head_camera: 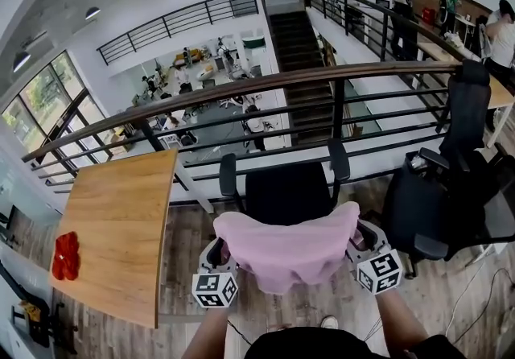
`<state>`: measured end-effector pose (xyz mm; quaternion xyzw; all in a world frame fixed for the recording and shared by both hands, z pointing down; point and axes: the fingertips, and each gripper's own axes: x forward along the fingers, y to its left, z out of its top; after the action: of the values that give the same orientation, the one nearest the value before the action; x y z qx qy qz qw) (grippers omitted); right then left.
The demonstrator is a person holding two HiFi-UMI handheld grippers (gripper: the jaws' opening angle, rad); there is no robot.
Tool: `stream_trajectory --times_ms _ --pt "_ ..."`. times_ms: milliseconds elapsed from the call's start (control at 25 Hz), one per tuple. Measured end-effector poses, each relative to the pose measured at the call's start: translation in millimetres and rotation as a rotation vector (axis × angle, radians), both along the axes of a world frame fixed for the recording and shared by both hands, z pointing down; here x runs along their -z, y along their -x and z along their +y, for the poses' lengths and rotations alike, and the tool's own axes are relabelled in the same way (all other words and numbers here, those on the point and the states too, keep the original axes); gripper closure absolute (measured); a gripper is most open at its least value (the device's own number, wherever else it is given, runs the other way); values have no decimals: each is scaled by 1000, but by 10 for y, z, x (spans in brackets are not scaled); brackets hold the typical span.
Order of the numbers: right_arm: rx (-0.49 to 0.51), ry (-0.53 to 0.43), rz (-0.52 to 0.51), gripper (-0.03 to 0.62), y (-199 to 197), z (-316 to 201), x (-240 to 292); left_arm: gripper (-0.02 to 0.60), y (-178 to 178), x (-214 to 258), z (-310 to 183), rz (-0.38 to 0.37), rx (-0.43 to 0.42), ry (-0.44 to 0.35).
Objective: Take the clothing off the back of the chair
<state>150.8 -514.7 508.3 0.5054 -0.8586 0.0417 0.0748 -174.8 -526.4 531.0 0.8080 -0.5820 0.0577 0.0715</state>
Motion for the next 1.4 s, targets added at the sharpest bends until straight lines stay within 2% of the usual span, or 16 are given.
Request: stream_trajectory --times_ms 40,80,120,240,680,800,1120,1400 --pt "8 -4 12 447 19 12 4 447 -24 -3 9 4 -6 7" --pt "11 -8 25 513 33 28 6 543 -43 -3 26 4 -10 10" --pt "11 -11 37 550 44 45 7 557 -58 1 45 -2 -13 10" --pt "6 -8 49 560 48 77 25 558 -46 33 96 -20 -3 -1" --pt "-40 -19 54 560 -91 143 127 561 39 136 163 7 18 -12" --pt "-40 -43 32 560 -104 176 227 561 55 228 195 21 18 -28" --pt "-59 -106 13 559 -104 282 484 561 136 531 324 2 30 -89" --pt "-60 -177 27 559 -155 277 785 561 249 809 350 -51 20 -158"
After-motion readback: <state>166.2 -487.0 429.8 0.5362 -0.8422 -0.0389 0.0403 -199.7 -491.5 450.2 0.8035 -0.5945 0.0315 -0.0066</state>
